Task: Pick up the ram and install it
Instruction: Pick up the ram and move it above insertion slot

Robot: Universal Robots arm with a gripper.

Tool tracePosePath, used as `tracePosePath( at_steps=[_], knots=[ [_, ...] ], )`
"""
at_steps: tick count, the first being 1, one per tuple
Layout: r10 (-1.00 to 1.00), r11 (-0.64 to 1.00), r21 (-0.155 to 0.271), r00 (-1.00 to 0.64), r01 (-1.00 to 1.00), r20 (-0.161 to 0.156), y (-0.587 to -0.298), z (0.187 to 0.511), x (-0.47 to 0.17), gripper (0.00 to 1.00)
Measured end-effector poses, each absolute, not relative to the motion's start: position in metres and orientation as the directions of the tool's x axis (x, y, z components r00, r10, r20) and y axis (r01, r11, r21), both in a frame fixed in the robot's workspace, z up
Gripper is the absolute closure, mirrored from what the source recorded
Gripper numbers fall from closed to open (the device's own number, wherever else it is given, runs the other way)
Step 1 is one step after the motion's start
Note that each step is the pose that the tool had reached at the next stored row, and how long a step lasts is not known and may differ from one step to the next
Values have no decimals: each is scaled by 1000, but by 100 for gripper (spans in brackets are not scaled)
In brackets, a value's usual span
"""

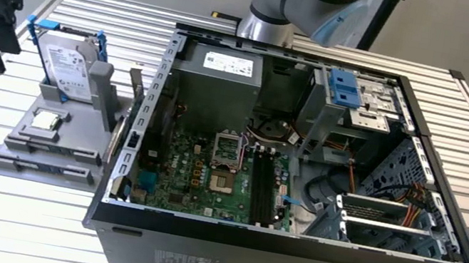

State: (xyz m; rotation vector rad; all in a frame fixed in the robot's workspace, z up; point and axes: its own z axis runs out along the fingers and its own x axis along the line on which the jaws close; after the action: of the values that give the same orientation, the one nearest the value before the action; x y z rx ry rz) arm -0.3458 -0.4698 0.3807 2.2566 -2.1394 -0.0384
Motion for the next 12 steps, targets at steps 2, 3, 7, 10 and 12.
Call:
tracePosePath(
  at_steps=[2, 3, 7, 10, 12],
  knots=[
    [-999, -50, 37, 50, -998, 4, -470, 378, -346, 0],
    [-999, -50, 33, 50, -998, 4, -470, 376, -346, 0],
    [-999, -50, 15, 50, -999, -1, -470, 373, -346, 0],
    [-999, -41, 12, 41, -999, -6, -470, 369, -347, 0],
    [-1000, -30, 12, 30, -999, -8, -470, 367, -347, 0]
  ],
)
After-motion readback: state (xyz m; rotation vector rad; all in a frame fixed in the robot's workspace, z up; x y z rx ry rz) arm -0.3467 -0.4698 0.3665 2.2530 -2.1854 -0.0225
